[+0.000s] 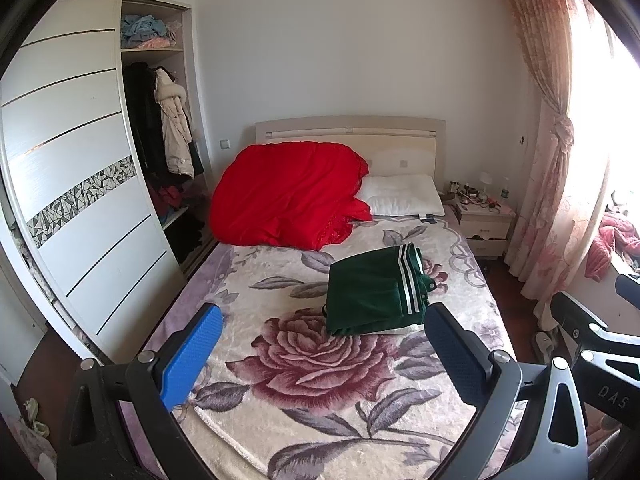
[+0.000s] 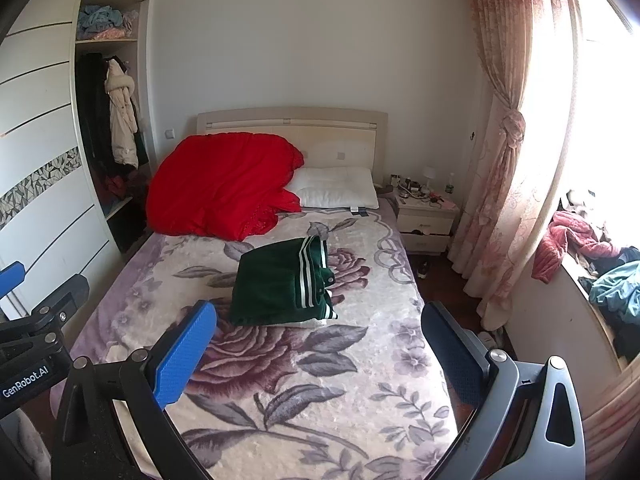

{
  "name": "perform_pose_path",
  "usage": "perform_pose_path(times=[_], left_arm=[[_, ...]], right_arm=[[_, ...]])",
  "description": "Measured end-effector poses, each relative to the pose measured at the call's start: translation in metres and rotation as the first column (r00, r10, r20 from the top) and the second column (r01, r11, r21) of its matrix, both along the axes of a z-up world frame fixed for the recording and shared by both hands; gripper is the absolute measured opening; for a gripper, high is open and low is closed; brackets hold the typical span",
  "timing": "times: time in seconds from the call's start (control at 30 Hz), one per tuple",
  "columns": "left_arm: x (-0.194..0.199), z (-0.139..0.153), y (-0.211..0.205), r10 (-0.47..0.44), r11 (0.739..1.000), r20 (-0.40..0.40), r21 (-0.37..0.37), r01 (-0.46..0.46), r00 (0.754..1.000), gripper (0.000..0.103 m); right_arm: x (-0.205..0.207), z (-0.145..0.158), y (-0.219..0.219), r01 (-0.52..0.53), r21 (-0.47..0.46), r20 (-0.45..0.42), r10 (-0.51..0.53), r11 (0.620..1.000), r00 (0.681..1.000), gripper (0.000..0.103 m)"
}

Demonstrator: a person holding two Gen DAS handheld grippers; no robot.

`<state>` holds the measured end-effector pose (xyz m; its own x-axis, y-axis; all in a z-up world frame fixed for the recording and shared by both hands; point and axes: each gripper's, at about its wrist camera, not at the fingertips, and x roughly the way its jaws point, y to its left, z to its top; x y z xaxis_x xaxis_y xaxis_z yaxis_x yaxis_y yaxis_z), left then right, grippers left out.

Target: Fold large clothes

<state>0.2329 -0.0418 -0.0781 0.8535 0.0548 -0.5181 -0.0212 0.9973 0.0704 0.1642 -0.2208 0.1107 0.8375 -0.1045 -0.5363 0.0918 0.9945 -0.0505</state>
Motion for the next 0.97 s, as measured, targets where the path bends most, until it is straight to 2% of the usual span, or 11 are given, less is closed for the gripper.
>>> perform_pose_path(times=[0.9,0.97], left_arm=[[0.0048,0.0033,0.0015,-0.009,1.000,-0.003,0.022,0.009,1.000,0.103],[0.0059,0.0046,0.0043,-0.020,1.000,-0.007,0.007,0.020,1.000,0.103]], right_arm=[[0.0042,-0.0034,0.0044,0.003,0.004,-0.014,-0.003,1.000,1.000,0.103],[0.0024,-0.0033,0.0038,0.007,0.006,-0.014,-0.007,1.000,1.000,0.103]])
